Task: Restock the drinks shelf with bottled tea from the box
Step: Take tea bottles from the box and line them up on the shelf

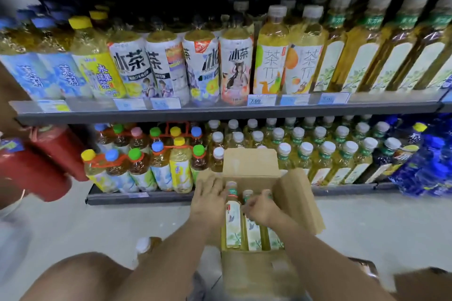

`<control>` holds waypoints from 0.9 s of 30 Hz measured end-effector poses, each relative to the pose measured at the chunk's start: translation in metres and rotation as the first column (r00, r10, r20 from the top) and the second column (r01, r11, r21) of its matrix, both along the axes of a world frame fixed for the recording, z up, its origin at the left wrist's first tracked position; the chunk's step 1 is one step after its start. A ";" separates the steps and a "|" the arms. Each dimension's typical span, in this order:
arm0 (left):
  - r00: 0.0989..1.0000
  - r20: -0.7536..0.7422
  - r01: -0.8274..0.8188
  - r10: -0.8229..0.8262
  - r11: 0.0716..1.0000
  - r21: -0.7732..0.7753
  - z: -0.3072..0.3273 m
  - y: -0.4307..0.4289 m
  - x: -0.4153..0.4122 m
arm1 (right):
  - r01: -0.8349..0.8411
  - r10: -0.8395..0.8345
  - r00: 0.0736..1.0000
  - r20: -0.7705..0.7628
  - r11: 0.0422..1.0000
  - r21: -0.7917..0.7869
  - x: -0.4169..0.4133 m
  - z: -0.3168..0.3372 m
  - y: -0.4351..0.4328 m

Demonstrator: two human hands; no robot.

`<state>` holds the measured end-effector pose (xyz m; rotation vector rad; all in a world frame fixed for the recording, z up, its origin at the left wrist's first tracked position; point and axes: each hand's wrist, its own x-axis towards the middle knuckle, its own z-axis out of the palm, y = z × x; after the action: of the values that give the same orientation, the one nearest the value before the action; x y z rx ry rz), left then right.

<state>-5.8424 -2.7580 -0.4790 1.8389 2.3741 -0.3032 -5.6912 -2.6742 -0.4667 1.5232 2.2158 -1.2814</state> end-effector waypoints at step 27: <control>0.684 0.644 -0.455 0.344 0.891 0.007 -0.002 0.032 0.034 | 0.134 -0.244 0.941 -0.233 0.904 -0.406 0.017 -0.031 -0.001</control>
<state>-5.8086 -2.7258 -0.4807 1.1282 2.2378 0.5061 -5.6741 -2.6752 -0.4982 1.5034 1.8277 -1.9667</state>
